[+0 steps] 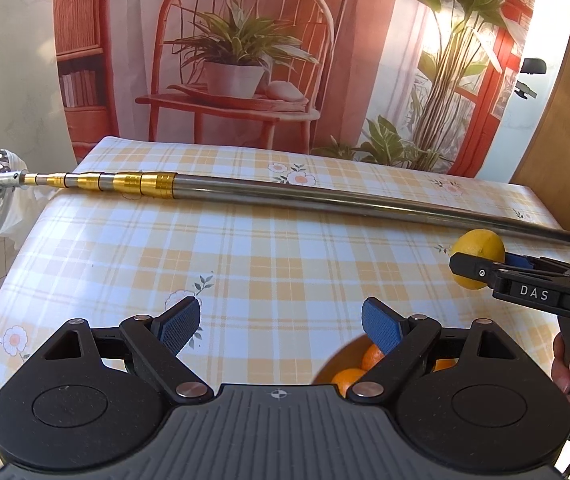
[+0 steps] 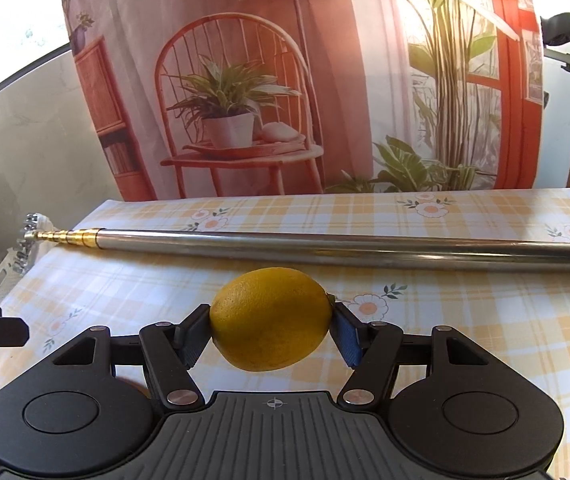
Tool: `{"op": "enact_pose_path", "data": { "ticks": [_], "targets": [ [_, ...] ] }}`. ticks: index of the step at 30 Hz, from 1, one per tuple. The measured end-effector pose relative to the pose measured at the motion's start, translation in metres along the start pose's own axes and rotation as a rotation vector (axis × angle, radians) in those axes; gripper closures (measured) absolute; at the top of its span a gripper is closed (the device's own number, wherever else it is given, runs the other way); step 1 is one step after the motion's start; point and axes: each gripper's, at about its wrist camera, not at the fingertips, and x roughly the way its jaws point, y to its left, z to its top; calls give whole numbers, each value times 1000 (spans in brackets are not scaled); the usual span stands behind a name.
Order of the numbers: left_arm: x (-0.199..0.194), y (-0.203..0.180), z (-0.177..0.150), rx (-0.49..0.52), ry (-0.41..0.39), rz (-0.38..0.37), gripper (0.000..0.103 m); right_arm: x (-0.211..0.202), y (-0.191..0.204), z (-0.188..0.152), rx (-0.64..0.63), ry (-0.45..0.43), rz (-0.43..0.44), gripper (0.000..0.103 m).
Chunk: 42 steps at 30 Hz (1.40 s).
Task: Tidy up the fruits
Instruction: 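Carry the lemon to the plate and open the right tool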
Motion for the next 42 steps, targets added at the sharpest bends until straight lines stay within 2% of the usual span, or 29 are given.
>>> {"op": "enact_pose_path", "data": {
  "ticks": [8,14,23,28,34,42],
  "targets": [
    [-17,3,-18,-17,14,-29,13,-49,30,-23,-99,-12,59,43],
    [-31,-3,-31,-1,12,-42,13,-80,44,-41,-108,-5,107,43],
    [-51,-8,-44,13,-7,-55,13,-109,66,-56,-187,35,175,43],
    [-62,-7,-50,1,-28,-56,13,-108,78,-61,-256,49,152,43],
    [-68,-4,-54,-11,-42,-53,13,-94,73,-53,-268,43,98,43],
    [-61,0,-53,-22,-32,-45,13,-80,78,-49,-282,39,108,43]
  ]
}}
